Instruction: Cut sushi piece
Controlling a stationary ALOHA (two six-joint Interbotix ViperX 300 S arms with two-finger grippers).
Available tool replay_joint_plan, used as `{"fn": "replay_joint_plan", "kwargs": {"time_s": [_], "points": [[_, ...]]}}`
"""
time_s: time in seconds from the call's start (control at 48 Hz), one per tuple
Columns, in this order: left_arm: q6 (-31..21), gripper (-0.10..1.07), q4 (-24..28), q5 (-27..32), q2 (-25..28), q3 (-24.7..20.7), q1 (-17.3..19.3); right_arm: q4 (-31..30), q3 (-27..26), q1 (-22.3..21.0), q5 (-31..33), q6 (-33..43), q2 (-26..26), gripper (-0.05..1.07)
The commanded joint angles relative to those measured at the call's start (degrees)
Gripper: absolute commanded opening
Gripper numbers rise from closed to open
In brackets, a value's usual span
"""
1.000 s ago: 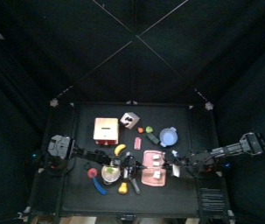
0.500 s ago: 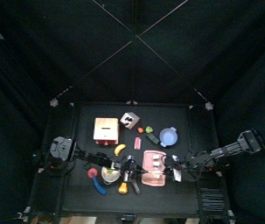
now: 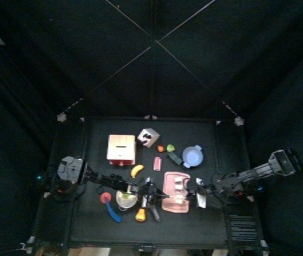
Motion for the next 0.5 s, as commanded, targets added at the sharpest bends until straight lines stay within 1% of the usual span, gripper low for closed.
{"fn": "replay_joint_plan", "kwargs": {"time_s": [0.0,0.271,0.479], "points": [[0.18,0.43,0.09,-0.53,-0.88,-1.93,0.35,-0.35,-1.93,-0.35,-1.05,0.00,-0.44,0.43],[0.18,0.43,1.49,-0.53,-2.55,-1.93,0.35,-0.53,-2.02,-0.18,-0.53,0.00,-2.81,0.43],[0.18,0.43,1.58,-0.53,-2.02,-1.93,0.53,-1.05,-2.02,-0.44,-0.35,0.00,-3.25,0.43]]}}
